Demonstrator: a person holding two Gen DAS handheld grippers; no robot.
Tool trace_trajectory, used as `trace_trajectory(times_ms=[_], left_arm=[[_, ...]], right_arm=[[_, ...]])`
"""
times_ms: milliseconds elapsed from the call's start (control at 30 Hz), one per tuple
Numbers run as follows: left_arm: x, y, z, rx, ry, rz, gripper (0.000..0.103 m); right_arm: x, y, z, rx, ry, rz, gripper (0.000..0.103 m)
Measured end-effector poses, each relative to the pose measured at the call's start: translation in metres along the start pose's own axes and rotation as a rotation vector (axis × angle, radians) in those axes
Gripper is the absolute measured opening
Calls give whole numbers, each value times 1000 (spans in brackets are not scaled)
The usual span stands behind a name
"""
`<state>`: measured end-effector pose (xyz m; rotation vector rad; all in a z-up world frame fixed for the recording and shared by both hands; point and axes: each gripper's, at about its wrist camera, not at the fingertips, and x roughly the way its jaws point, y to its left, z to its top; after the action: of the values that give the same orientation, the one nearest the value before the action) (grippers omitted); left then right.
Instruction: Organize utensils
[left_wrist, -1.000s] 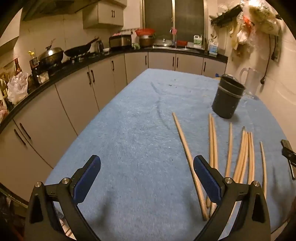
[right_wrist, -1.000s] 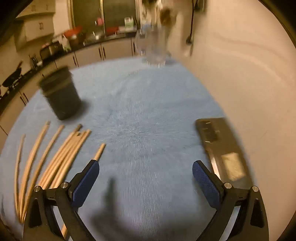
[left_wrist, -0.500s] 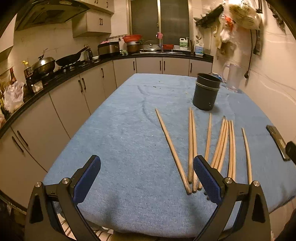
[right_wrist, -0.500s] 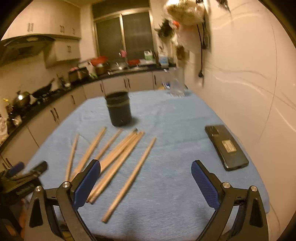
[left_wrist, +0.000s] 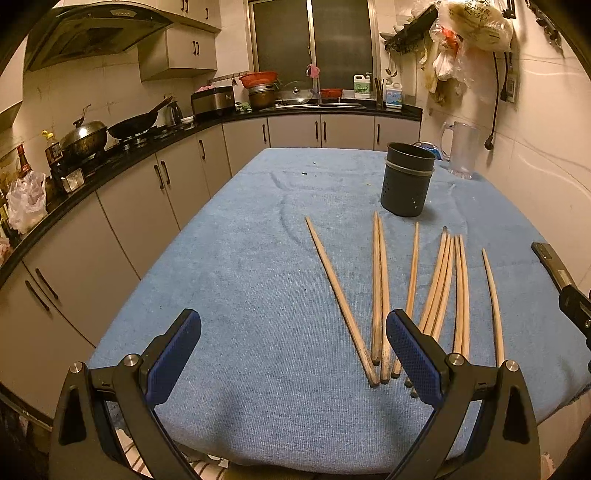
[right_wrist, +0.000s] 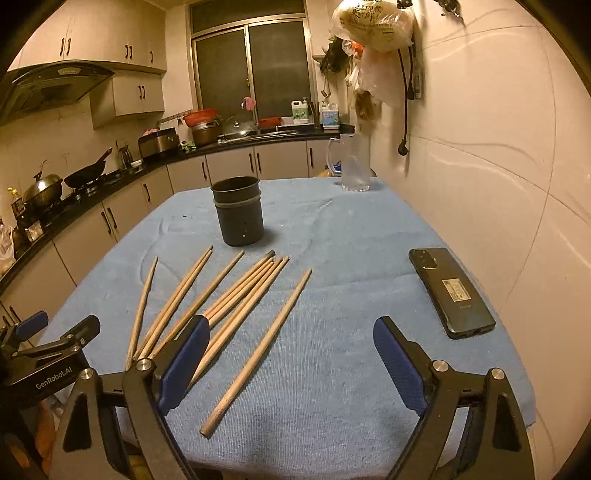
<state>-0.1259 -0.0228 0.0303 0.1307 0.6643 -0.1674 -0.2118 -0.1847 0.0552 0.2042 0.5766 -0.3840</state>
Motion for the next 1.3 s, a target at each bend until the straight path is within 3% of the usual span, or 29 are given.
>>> trace_trajectory(times_ms=[1300], left_arm=[[10, -2, -4, 5, 31, 4, 100]], right_arm=[[10, 22, -6, -135, 58, -140, 93]])
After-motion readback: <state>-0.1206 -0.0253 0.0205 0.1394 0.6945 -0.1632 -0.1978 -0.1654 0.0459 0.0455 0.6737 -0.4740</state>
